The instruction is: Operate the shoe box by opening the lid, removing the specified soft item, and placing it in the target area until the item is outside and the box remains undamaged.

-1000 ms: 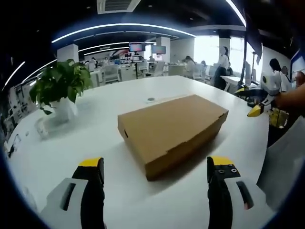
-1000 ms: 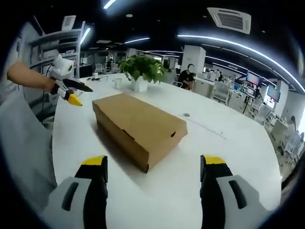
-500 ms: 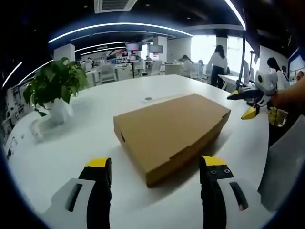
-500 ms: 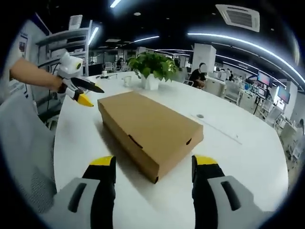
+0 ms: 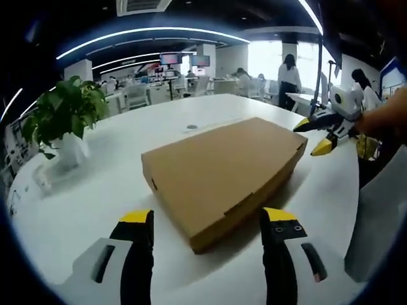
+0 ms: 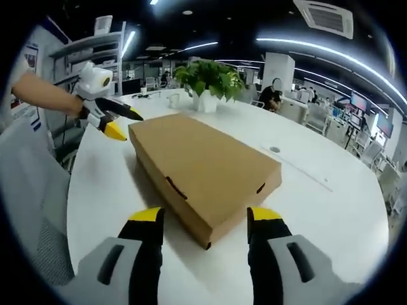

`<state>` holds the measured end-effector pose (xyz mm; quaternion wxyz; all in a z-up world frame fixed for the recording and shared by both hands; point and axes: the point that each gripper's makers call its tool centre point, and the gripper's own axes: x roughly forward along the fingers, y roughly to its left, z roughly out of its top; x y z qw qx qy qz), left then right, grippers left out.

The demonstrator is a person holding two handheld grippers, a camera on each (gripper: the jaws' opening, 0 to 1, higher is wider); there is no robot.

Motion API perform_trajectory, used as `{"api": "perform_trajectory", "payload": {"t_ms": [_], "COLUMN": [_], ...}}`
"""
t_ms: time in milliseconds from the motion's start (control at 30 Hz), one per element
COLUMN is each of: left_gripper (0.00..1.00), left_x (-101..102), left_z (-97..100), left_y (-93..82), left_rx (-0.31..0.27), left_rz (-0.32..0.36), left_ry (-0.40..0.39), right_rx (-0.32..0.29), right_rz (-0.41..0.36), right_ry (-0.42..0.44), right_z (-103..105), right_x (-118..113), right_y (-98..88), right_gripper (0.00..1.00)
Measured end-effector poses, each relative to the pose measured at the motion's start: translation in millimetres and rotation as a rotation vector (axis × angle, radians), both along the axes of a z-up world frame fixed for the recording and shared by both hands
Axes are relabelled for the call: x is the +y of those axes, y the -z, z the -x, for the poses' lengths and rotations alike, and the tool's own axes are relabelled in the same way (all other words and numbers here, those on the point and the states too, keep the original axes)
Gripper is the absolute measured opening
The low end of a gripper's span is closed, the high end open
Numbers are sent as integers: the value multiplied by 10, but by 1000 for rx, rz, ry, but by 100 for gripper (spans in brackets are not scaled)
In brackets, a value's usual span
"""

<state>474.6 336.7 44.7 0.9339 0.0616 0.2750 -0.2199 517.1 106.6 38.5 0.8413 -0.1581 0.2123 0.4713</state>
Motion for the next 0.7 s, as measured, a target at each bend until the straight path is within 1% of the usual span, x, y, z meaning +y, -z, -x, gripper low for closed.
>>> {"api": "perform_trajectory", "payload": {"t_ms": [100, 167, 200, 233, 300, 367, 400, 700], "left_gripper": [65, 58, 57, 56, 55, 51, 51, 49], "left_x": [-11, -29, -36, -29, -26, 3, -7, -9], "left_z": [-16, -13, -14, -22, -26, -35, -29, -32], "left_y": [10, 30, 39, 39, 36, 28, 27, 34], "left_rx": [0, 7, 6, 2, 3, -3, 0, 8], "left_rz": [4, 0, -7, -13, -1, 4, 14, 18], "left_ry": [5, 18, 23, 19, 7, -16, -13, -14], "right_rx": [6, 15, 19, 19, 34, 36, 41, 49], "right_rz": [5, -2, -2, -5, -15, -12, -13, -21], "right_ry": [-4, 3, 13, 21, 33, 32, 32, 44], "right_z": [-27, -50, -71, -88, -102, -85, -79, -59], "right_x": [11, 19, 15, 8, 1, 9, 10, 14], "right_y": [24, 32, 47, 49, 59, 67, 69, 67], "right_gripper": [45, 43, 42, 41, 40, 40, 40, 38]}}
